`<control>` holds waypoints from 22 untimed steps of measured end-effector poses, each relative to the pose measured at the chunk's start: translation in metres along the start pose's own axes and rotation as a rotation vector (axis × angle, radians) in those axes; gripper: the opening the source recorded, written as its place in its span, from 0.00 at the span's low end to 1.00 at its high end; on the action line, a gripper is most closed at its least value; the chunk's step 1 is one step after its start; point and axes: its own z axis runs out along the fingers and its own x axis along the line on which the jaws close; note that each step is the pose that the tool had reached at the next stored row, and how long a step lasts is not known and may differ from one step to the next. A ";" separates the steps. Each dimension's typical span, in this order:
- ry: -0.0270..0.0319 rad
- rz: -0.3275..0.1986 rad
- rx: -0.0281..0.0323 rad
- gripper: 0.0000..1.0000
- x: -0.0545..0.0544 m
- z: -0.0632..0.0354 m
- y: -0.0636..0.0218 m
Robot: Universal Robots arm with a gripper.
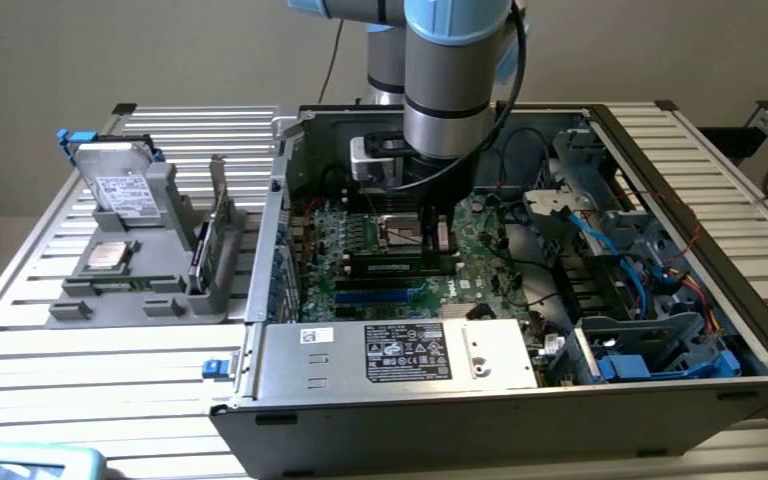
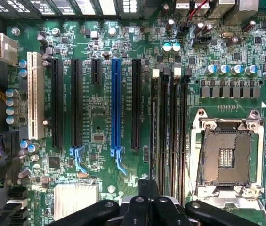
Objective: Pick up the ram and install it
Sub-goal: 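Press down the ram until it locks into place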
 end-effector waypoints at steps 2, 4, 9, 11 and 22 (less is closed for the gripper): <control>0.0001 0.000 -0.0001 0.11 0.000 0.0021 0.0001; 0.0004 0.000 -0.0001 0.11 0.000 0.0021 0.0001; 0.0000 0.000 0.0000 0.11 0.000 0.0037 0.0001; 0.0003 0.000 -0.0001 0.11 0.000 0.0061 0.0002; 0.0016 0.000 -0.0018 0.11 0.001 -0.0088 -0.0003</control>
